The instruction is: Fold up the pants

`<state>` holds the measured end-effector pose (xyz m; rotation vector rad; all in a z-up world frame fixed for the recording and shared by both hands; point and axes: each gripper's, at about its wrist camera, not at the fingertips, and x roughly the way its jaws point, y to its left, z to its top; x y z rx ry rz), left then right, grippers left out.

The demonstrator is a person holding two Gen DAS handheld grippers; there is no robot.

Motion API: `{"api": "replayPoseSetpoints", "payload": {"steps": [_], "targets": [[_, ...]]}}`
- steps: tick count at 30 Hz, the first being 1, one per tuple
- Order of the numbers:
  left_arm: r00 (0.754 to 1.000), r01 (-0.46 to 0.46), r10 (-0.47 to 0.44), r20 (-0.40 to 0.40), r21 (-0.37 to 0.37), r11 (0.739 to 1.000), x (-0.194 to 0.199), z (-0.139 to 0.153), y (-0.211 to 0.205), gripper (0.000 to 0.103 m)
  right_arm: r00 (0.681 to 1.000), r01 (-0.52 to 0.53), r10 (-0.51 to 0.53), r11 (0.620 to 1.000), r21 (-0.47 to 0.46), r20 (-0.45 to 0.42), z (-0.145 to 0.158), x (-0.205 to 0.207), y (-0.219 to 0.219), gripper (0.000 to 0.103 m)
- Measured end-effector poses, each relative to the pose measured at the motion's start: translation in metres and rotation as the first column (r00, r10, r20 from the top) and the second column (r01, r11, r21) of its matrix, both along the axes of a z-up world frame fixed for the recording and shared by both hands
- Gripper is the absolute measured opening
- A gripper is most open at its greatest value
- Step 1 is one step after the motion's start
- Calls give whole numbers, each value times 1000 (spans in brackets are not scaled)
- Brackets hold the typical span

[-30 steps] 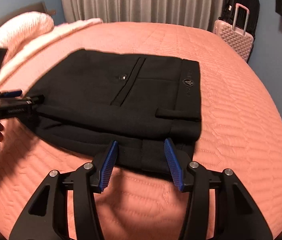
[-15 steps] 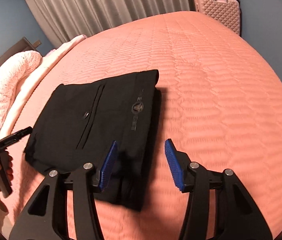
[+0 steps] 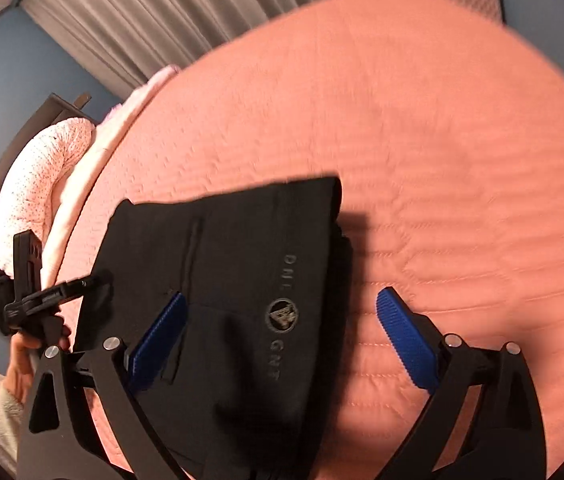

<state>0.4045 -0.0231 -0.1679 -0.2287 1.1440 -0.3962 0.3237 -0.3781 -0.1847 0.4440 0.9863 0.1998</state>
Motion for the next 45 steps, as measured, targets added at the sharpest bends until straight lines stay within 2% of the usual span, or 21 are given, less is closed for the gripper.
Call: {"api": "replayPoseSetpoints", "payload": {"steps": [3, 7, 10, 13, 18, 22, 24, 25, 27, 28, 29, 30, 31, 32, 33, 35, 38, 40, 42, 44, 45], "targets": [[999, 36, -36, 3, 23, 999, 3, -3, -6, 92, 1000, -16, 16, 1000, -23, -11, -15, 4, 7, 96], [995, 78, -87, 52, 151, 985, -5, -3, -28, 93, 998, -58, 59, 996, -74, 15, -12, 1, 20, 98], [997, 54, -63, 55, 147, 988, -5, -4, -29, 94, 996, -81, 83, 991, -109, 18, -11, 0, 25, 98], [996, 49, -61, 72, 163, 985, -8, -1, -30, 94, 998, -42, 49, 991, -126, 49, -2, -7, 21, 98], [985, 34, -76, 154, 260, 965, -31, 18, -34, 92, 990, -12, 40, 980, -197, 135, 32, -28, 28, 98], [962, 2, -108, 251, 389, 921, -60, 40, -38, 92, 987, 26, 18, 963, -270, 159, 52, -48, 29, 98], [927, -31, -156, 340, 483, 875, -86, 58, -44, 93, 976, 11, 61, 944, -329, 210, 68, -63, 47, 98], [913, -23, -180, 367, 486, 874, -97, 65, -46, 93, 970, -8, 91, 938, -346, 224, 72, -64, 57, 97], [911, 12, -191, 365, 440, 898, -105, 72, -54, 93, 954, -98, 198, 917, -386, 227, 74, -61, 95, 91], [915, 41, -201, 350, 415, 909, -105, 71, -60, 93, 946, -146, 244, 909, -389, 214, 71, -55, 113, 75], [920, 81, -223, 323, 399, 913, -101, 68, -74, 93, 943, -200, 283, 904, -378, 178, 61, -41, 133, 67], [926, 104, -236, 296, 400, 911, -94, 61, -89, 93, 945, -229, 296, 902, -366, 138, 50, -29, 143, 64], [935, 120, -243, 257, 415, 902, -88, 50, -99, 89, 951, -242, 296, 895, -376, 93, 37, -16, 149, 44], [947, 112, -240, 214, 480, 870, -78, 32, -108, 90, 960, -245, 278, 882, -403, 25, 19, -4, 148, 42], [948, 136, -259, 185, 501, 855, -73, 18, -111, 93, 958, -258, 286, 876, -408, 8, 10, -1, 142, 39], [948, 131, -237, 214, 414, 901, -76, 8, -90, 95, 954, -263, 299, 882, -392, 32, 12, -8, 121, 31], [954, 101, -196, 227, 373, 923, -85, 10, -57, 95, 971, -206, 236, 885, -418, 21, 23, -24, 95, 31], [954, 37, -155, 257, 413, 910, -90, 17, -44, 93, 983, -130, 172, 888, -441, 57, 36, -34, 86, 35], [954, 39, -141, 266, 354, 934, -89, 27, -38, 93, 975, -140, 196, 910, -390, 107, 47, -41, 91, 35], [962, 83, -154, 226, 294, 952, -83, 25, -46, 93, 970, -210, 240, 893, -399, 27, 27, -36, 101, 33], [965, 110, -176, 193, 310, 944, -83, 16, -53, 93, 967, -230, 256, 880, -416, 8, 14, -40, 99, 33]]}}
